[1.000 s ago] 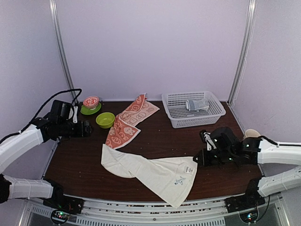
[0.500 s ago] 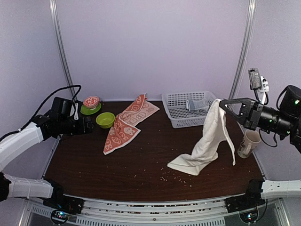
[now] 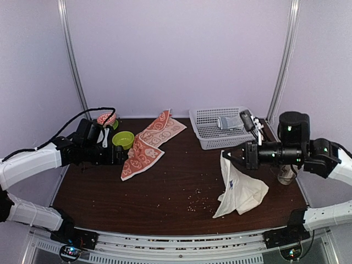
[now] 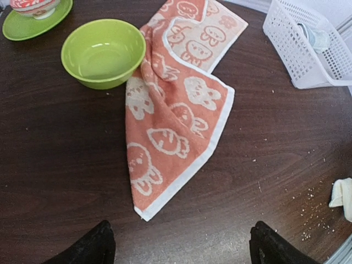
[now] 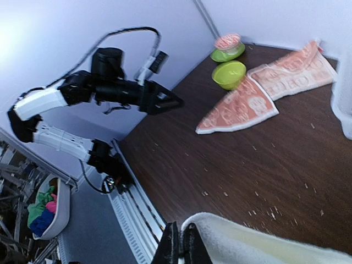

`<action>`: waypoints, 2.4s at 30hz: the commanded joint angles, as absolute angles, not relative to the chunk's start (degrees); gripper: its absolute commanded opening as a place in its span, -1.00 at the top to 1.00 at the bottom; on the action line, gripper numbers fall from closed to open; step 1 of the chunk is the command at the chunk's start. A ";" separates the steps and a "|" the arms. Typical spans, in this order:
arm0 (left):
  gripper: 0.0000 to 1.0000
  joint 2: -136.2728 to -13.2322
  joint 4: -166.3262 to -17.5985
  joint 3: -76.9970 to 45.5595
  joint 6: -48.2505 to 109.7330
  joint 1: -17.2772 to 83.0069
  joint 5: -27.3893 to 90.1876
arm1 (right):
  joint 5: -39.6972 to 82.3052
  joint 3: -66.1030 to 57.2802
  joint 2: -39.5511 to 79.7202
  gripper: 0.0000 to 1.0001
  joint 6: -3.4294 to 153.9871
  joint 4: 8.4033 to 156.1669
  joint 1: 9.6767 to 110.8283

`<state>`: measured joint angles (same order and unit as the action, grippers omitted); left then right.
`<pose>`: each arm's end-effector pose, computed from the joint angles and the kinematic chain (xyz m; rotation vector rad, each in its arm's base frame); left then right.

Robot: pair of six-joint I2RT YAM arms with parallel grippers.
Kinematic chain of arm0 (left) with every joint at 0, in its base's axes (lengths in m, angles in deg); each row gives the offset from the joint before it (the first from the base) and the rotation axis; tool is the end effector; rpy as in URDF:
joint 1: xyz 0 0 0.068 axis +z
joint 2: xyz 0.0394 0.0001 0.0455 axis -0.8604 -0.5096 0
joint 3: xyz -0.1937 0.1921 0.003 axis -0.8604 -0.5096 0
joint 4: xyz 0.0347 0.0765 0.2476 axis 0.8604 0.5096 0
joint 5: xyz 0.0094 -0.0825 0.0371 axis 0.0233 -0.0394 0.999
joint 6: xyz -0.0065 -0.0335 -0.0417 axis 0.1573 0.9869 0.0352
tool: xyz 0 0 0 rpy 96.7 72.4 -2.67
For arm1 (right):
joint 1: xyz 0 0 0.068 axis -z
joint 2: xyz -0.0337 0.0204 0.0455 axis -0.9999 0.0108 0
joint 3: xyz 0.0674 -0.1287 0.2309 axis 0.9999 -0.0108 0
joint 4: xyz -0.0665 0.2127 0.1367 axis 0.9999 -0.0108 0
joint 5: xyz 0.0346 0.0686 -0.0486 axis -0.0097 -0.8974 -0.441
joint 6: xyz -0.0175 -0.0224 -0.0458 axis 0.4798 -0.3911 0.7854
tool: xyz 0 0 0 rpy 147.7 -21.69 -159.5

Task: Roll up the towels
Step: Flatten out the towel at the center of the board.

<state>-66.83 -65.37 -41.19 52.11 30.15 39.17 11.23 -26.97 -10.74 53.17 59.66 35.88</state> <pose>0.2149 -0.1204 0.2488 -0.0747 2.4249 -0.5244 0.1067 0.1626 0.3509 -0.6726 2.0139 1.2141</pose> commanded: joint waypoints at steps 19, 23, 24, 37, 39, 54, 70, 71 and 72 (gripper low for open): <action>-0.80 -44.74 -57.36 -42.65 55.30 30.54 59.57 | 22.67 -37.46 -12.98 1.00 53.96 57.62 39.15; -0.76 -48.64 -56.99 -44.33 57.12 30.47 54.90 | 24.82 -39.66 -11.13 1.00 52.69 57.39 39.17; -0.75 -48.99 -57.16 -45.21 57.63 30.52 53.66 | 25.92 -39.96 -11.34 1.00 52.44 57.81 39.17; -0.69 -60.74 -59.29 -49.64 67.96 18.38 44.76 | 30.92 -43.14 -9.87 1.00 49.58 62.49 47.47; -0.69 -64.77 -60.66 -48.75 67.22 17.21 43.23 | 29.79 -43.10 -9.22 1.00 50.33 62.52 47.57; -0.30 -89.70 -64.63 -40.90 61.83 7.93 32.52 | 23.94 -43.24 -14.35 1.00 52.79 59.70 47.59; 1.00 -87.44 -60.76 -40.19 62.24 1.32 38.96 | 25.77 -40.67 -17.90 1.00 53.64 58.21 47.63; 1.00 -86.05 -58.99 -38.46 61.36 2.22 41.02 | 26.49 -39.43 -17.10 1.00 54.77 58.73 47.63; 1.00 -84.75 -56.87 -35.69 59.53 4.05 42.87 | 27.70 -37.18 -15.35 1.00 56.63 58.53 47.74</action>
<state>-89.65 -62.72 -41.45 62.30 1.06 35.41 24.50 -42.64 -16.97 52.64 57.71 47.38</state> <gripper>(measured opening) 0.014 0.032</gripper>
